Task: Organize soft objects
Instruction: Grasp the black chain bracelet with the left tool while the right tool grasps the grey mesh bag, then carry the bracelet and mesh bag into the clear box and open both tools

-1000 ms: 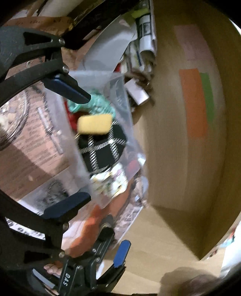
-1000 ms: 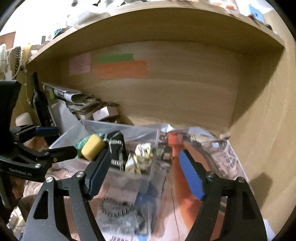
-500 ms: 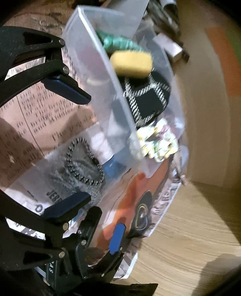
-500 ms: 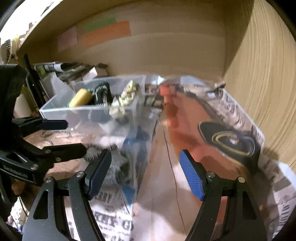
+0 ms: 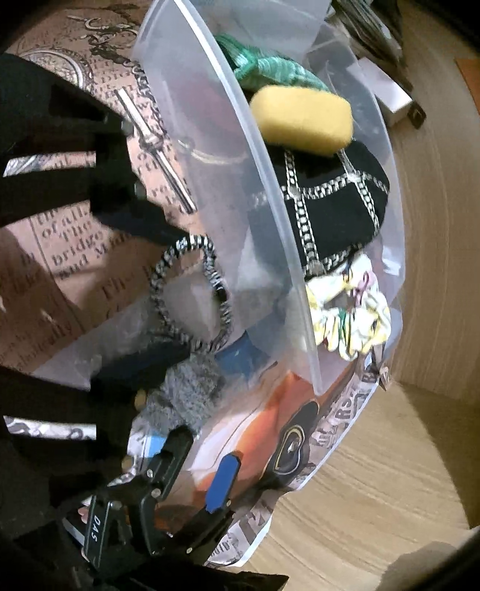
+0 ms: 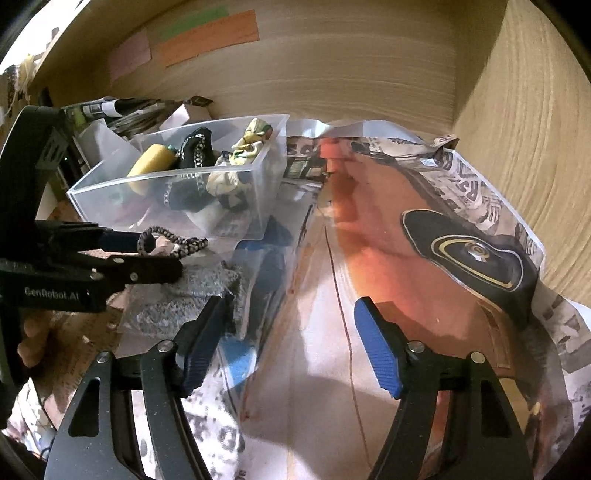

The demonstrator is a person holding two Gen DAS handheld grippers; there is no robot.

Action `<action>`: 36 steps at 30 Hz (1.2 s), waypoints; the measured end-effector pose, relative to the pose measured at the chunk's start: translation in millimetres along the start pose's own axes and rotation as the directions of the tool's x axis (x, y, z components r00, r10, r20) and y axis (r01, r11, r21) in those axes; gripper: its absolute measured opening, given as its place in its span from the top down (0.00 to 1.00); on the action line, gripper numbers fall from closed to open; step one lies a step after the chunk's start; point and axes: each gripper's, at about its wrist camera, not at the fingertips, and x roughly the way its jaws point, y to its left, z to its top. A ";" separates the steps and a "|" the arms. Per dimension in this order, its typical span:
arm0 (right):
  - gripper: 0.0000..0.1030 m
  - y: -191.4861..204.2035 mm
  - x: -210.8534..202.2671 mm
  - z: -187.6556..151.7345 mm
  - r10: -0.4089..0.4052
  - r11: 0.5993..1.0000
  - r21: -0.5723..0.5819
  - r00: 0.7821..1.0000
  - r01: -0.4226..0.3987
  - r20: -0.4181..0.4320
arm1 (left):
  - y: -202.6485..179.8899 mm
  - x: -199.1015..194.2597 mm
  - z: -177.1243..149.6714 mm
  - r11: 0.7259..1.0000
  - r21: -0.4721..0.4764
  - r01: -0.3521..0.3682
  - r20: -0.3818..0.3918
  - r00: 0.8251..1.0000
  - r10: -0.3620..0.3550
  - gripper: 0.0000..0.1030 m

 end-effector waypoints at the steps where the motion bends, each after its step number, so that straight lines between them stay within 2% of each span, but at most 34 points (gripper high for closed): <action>1: 0.33 -0.1 -0.6 1.0 0.002 1.000 0.002 1.000 -0.002 0.002 | 3.3 -1.5 -0.7 1.000 -0.005 -0.005 0.004 1.000 0.005 0.56; 3: 0.33 -0.5 -2.9 3.3 0.017 1.000 0.014 1.000 -0.017 0.009 | 8.8 -4.0 -2.1 1.000 -0.015 0.000 0.005 1.000 0.000 0.67; 7: 0.33 5.8 -5.7 10.1 0.072 0.997 0.027 0.997 -0.072 0.020 | 13.2 -9.8 -5.7 1.000 -0.010 -0.009 0.026 1.000 0.009 0.77; 9: 0.33 12.9 -4.7 13.2 0.104 0.994 0.016 0.994 -0.105 0.015 | 13.9 -14.0 -8.2 1.000 -0.002 -0.015 0.036 0.999 0.015 0.89; 12: 0.30 26.8 1.4 16.1 0.123 0.992 -0.017 0.992 -0.123 -0.004 | 15.0 -20.5 -11.7 1.000 0.002 -0.014 0.042 0.999 0.014 0.94; 19: 0.30 47.3 30.2 12.3 0.137 0.986 -0.082 0.985 -0.146 -0.101 | 14.3 -43.8 -22.0 1.000 0.013 -0.012 0.096 0.995 0.010 0.94; 21: 0.35 48.0 32.4 10.6 0.142 0.985 -0.084 0.984 -0.152 -0.106 | 11.6 -51.2 -22.5 1.000 0.019 -0.019 0.116 0.993 0.016 0.94; 23: 0.51 49.0 29.2 9.4 0.144 0.984 -0.090 0.985 -0.152 -0.095 | 10.7 -59.6 -22.2 0.999 0.025 -0.023 0.137 0.990 0.019 0.94; 28: 0.69 46.9 18.5 10.9 0.140 0.987 -0.073 0.989 -0.143 -0.046 | 14.2 -85.4 -21.3 0.999 0.031 -0.035 0.197 0.980 0.029 0.94; 31: 0.72 47.5 8.1 15.0 0.142 0.987 -0.073 0.990 -0.142 -0.008 | 14.7 -92.5 -15.6 0.998 0.026 -0.048 0.225 0.974 0.041 0.94; 36: 0.73 49.8 -13.3 29.3 0.154 0.986 -0.077 0.985 -0.148 0.077 | 16.7 -112.6 -4.8 0.997 0.019 -0.079 0.277 0.958 0.071 0.94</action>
